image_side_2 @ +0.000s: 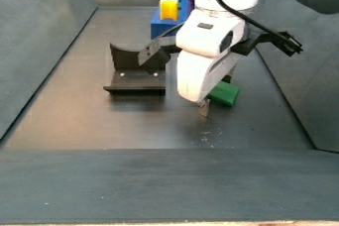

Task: Pick up the hexagon object. Move up. Place the hexagon object on the fixture. Regrasp the hexagon object. Move to above the board. Insert the hexagon object.
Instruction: Pick up the hexagon object.

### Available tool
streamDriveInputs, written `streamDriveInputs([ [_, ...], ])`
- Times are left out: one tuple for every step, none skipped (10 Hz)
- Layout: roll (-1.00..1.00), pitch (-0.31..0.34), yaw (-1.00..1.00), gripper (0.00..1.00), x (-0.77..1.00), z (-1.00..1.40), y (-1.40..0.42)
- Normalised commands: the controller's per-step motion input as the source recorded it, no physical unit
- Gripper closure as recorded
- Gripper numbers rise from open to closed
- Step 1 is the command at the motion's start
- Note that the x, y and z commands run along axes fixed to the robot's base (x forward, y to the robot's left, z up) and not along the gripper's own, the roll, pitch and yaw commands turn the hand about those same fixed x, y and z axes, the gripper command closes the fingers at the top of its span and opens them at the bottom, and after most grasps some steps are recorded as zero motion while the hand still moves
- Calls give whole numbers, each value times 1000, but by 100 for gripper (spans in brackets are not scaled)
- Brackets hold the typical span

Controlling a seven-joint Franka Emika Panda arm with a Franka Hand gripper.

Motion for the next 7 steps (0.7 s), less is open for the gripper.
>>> streamDriveInputs([
  [24,0,0,0,0,0,-3],
  [0,0,0,0,0,0,0],
  [0,0,0,100,0,0,0],
  [0,0,0,100,0,0,0],
  [0,0,0,100,0,0,0],
  [0,0,0,100,0,0,0],
  [0,0,0,100,0,0,0],
])
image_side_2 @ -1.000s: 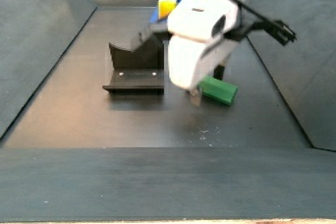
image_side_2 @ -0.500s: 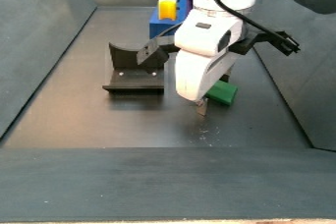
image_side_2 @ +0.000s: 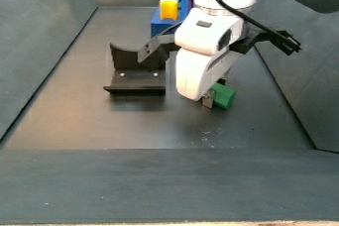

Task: Pick up the hexagon object. Move up. Place the hexagon object on the fixture. Regrasp the hexagon object. Move to above the board. Insert the hexagon object.
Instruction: Pick up the hexagon object, then move up.

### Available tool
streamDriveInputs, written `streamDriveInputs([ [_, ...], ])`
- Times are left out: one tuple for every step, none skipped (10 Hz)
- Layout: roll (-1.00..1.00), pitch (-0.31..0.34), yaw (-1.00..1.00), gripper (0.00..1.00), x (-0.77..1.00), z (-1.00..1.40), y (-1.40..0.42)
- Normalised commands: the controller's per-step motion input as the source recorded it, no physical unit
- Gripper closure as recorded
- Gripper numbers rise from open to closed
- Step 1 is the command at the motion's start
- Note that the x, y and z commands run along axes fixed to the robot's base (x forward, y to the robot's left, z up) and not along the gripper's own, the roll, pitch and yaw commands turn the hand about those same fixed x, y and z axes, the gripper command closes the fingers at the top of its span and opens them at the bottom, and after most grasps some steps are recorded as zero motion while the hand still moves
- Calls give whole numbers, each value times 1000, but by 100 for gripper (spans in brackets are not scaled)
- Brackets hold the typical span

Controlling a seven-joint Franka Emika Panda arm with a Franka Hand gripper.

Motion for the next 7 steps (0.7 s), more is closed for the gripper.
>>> streamDriveInputs([
  [0,0,0,100,0,0,0],
  [0,0,0,100,0,0,0],
  [0,0,0,100,0,0,0],
  [0,0,0,100,0,0,0],
  [0,0,0,100,0,0,0],
  [0,0,0,100,0,0,0],
  [0,0,0,100,0,833,0],
])
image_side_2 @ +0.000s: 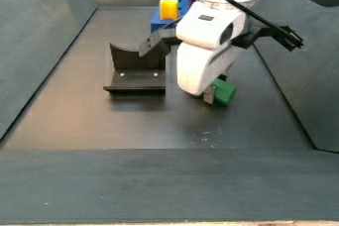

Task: Pick up the hexagon object. Move up. Place the hexagon object on the fixture. Regrasp the hexagon object. Move to above the board. Insert the hexagon object.
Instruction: Move up, then place the hexagon object on the fixture.

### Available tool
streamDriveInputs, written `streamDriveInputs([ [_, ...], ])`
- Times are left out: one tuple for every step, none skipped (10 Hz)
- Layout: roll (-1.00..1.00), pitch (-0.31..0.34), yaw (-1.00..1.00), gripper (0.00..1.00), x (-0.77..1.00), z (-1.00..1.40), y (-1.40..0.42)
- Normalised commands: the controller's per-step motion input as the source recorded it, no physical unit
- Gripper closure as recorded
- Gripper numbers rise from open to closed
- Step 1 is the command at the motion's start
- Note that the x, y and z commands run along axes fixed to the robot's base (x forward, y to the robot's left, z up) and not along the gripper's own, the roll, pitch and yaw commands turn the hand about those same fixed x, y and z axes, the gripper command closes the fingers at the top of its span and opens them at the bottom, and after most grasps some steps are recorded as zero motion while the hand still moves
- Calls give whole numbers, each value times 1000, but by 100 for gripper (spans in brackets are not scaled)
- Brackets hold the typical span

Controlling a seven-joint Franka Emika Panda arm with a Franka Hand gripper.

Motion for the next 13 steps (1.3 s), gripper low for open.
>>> streamDriveInputs([
  [8,13,26,100,-34,820,61],
  [14,37,16,100,-64,713,49],
  [27,49,-4,100,-39,553,29],
  [40,56,-13,100,-26,418,22],
  [49,61,-17,100,-25,320,20],
  [0,0,0,100,0,1000,0],
  [8,-4,3,100,1,1000,-4],
  [25,12,-3,100,-12,1000,0],
  [41,20,-9,100,-17,1000,1],
  [59,32,-11,100,-25,1000,3],
  [67,37,-10,100,-28,1000,4],
  [80,47,-3,100,-34,1000,4],
  [91,54,2,100,-34,968,6],
])
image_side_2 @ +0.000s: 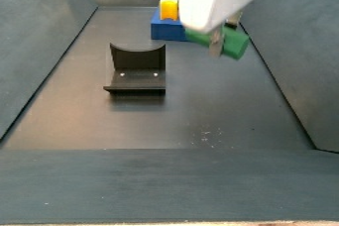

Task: Pick up the hexagon object. Move up. Place the hexagon object on the fixture. Regrasp the hexagon object. Move to above the board. Insert the hexagon object.
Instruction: Place the hexagon object on the fixture.

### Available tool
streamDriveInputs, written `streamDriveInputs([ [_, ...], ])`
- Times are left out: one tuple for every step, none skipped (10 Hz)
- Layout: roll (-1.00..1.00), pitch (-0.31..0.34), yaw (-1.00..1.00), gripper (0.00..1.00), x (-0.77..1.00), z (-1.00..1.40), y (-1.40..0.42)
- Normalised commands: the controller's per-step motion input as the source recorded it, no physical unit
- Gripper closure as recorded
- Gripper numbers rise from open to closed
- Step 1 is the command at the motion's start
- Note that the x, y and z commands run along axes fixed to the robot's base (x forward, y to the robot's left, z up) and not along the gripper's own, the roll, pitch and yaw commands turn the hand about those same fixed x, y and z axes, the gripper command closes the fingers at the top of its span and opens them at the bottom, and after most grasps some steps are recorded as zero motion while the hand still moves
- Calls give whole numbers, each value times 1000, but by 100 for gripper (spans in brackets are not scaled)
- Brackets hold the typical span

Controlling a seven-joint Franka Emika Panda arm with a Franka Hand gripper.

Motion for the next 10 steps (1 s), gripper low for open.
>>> streamDriveInputs([
  [100,64,10,100,-26,770,6],
  [101,67,14,100,-20,671,6],
  [101,80,24,100,-11,473,8],
  [96,89,30,100,-1,322,6],
  [-130,-6,-1000,100,1000,-14,-237],
  [-132,-4,-1000,100,1000,-37,-236],
  [-147,0,-1000,100,1000,-41,-208],
  [-162,0,-1000,100,1000,-36,-195],
  [-179,6,-1000,100,1000,-37,-182],
  [-195,9,-1000,100,1000,-36,-169],
])
